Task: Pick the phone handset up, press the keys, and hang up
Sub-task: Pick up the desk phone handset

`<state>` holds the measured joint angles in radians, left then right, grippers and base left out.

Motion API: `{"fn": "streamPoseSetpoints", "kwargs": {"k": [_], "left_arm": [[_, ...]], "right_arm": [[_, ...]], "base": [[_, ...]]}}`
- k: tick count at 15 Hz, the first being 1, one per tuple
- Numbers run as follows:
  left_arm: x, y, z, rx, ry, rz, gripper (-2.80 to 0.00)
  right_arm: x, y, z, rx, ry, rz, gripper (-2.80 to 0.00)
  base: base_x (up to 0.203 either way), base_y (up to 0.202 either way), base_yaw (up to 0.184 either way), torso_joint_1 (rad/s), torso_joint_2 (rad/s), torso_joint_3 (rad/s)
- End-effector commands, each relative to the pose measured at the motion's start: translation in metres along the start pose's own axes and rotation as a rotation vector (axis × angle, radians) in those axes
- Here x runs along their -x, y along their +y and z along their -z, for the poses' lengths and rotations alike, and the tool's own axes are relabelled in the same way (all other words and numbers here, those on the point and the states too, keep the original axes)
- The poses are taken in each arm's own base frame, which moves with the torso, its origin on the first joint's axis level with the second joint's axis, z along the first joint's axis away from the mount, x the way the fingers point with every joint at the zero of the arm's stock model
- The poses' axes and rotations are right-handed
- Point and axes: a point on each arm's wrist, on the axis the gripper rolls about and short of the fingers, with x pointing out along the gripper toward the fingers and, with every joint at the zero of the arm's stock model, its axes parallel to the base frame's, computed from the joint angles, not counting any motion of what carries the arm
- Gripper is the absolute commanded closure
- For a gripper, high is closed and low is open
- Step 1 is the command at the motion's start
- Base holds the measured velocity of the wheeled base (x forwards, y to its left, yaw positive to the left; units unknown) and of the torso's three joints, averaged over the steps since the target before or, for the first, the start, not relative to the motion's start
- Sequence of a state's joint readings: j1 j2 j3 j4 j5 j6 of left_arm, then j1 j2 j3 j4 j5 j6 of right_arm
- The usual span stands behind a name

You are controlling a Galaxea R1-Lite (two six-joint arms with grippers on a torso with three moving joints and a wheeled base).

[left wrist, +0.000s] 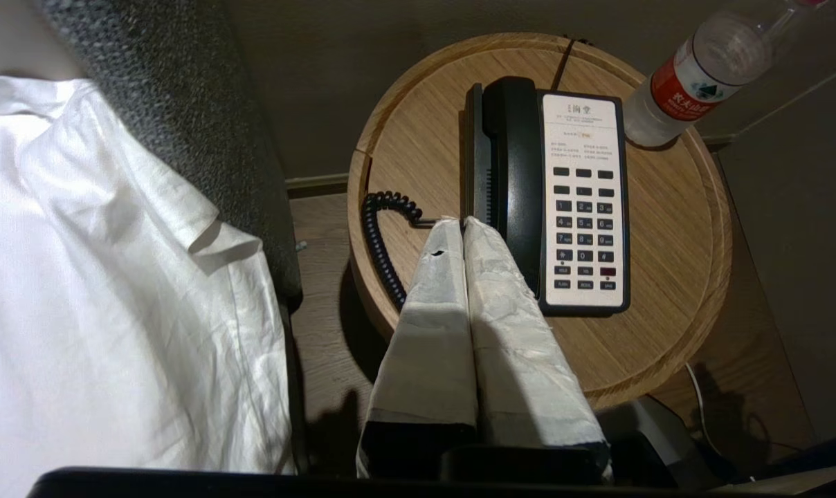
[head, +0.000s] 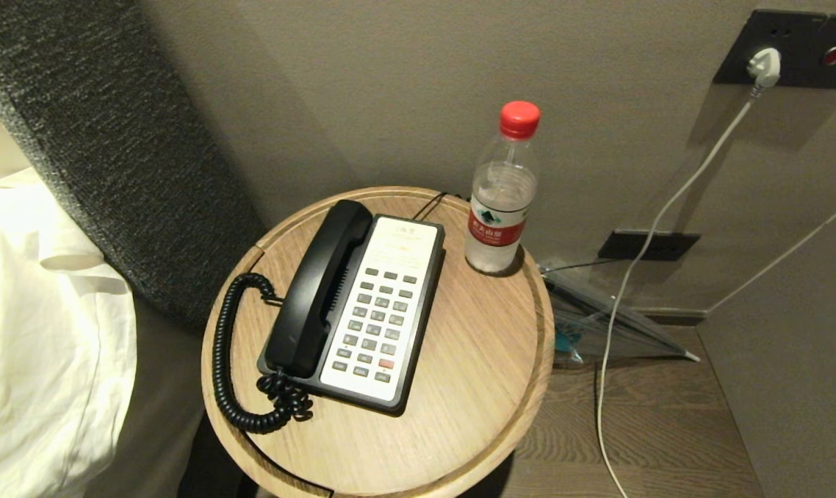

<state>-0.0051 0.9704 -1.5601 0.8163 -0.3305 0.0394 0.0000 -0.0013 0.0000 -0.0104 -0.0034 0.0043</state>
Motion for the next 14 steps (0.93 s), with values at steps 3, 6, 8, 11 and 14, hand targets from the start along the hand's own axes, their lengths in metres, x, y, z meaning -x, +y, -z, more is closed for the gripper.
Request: {"fn": "streamPoseSetpoints", "kwargs": {"k": [3, 6, 8, 11, 14], "left_arm": [[-0.031, 0.007, -0.01, 0.001, 0.049, 0.068, 0.0], [-0.052, 0.005, -0.011, 0.05, 0.096, 0.153, 0.0], [-0.066, -0.002, -0.01, 0.063, 0.14, 0.238, 0.0], [-0.098, -0.006, 0.0, 0.053, 0.245, 0.23, 0.0], [-0.119, -0.013, 0.007, 0.024, 0.318, 0.224, 0.0]], "right_arm": [[0.0, 0.0, 0.001, 0.0, -0.005, 0.0, 0.0], [0.0, 0.0, 0.001, 0.0, -0.005, 0.0, 0.0], [0.0, 0.0, 0.001, 0.0, -0.005, 0.0, 0.0], [0.0, 0.0, 0.001, 0.0, -0.005, 0.0, 0.0], [0.0, 0.0, 0.001, 0.0, -0.005, 0.0, 0.0]], "base": [[0.0, 0.0, 0.0, 0.0, 0.0, 0.0], [0.0, 0.0, 0.0, 0.0, 0.0, 0.0], [0.0, 0.0, 0.0, 0.0, 0.0, 0.0], [0.0, 0.0, 0.0, 0.0, 0.0, 0.0], [0.0, 0.0, 0.0, 0.0, 0.0, 0.0]]}}
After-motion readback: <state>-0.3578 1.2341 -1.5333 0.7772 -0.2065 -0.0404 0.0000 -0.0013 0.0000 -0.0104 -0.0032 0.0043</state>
